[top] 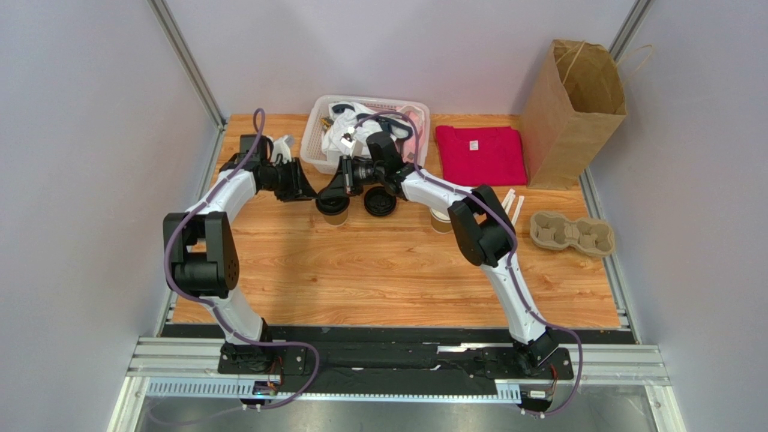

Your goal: Pack the takeout coffee

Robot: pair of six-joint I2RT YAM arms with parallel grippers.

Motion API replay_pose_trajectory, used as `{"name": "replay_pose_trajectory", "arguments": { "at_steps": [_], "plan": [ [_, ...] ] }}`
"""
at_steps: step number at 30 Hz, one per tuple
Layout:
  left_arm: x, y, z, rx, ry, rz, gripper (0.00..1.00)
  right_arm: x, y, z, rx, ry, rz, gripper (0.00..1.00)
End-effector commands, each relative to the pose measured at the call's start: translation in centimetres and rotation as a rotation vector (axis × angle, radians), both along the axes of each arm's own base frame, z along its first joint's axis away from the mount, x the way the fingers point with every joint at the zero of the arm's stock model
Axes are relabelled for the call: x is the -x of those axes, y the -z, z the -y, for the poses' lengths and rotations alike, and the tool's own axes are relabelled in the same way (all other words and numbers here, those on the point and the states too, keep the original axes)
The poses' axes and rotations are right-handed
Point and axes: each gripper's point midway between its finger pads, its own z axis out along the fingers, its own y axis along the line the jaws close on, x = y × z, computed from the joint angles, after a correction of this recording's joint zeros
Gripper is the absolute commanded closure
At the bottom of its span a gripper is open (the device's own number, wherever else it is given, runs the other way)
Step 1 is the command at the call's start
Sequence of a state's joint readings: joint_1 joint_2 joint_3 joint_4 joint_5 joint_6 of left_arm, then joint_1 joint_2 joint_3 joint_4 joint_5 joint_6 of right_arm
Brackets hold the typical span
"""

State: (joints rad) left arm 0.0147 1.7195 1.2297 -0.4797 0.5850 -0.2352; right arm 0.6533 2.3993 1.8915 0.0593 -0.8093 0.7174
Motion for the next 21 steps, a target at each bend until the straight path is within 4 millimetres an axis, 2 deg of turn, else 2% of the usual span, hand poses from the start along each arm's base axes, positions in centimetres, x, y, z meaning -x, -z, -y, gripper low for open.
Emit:
{"name": "replay_pose_trajectory", "arguments": {
  "at_steps": [1,4,7,10,11,14,15,17,18,19,20,21],
  "plan": [
    [-0.8,-6.8,0.9,0.038,0.052,0.195,0.58,0.7,1.3,0.5,0.064,-0.012,-0.01,0.98],
    [-0.8,-8.2,0.5,0.047,0.052,0.232,0.5,0.9,-0.9,-0.1,0.038,-0.041,0.024,0.9],
    [-0.6,-8.6,0.2,0.058,0.048,0.234,0.48,1.3,-2.8,-0.6,0.01,-0.066,0.047,0.82],
    [-0.4,-9.3,0.0,0.061,0.044,0.246,0.47,1.5,-5.5,-0.8,-0.037,-0.082,0.062,0.75],
    [-0.3,-9.5,0.0,0.064,0.044,0.251,0.47,1.5,-7.2,-0.9,-0.059,-0.085,0.082,0.72],
    [0.1,-10.7,-0.3,0.057,0.041,0.279,0.45,1.7,-10.1,-0.8,-0.095,-0.09,0.12,0.63],
    [0.3,-11.6,-0.4,0.055,0.042,0.3,0.45,1.8,-12.0,-0.5,-0.113,-0.088,0.145,0.61],
    [0.8,-12.2,-0.5,0.049,0.05,0.311,0.44,1.8,-14.3,0.1,-0.131,-0.085,0.182,0.53],
    [1.0,-13.4,-0.6,0.04,0.057,0.343,0.43,2.0,-16.4,0.8,-0.138,-0.077,0.209,0.51],
    [1.4,-13.7,-0.7,0.026,0.068,0.355,0.41,1.9,-17.3,1.4,-0.134,-0.074,0.246,0.48],
    [1.7,-14.1,-0.6,0.019,0.076,0.369,0.36,1.9,-17.9,1.9,-0.126,-0.073,0.268,0.41],
    [2.1,-15.3,-0.7,0.006,0.08,0.409,0.34,1.9,-18.2,3.0,-0.098,-0.058,0.262,0.38]
  ]
}}
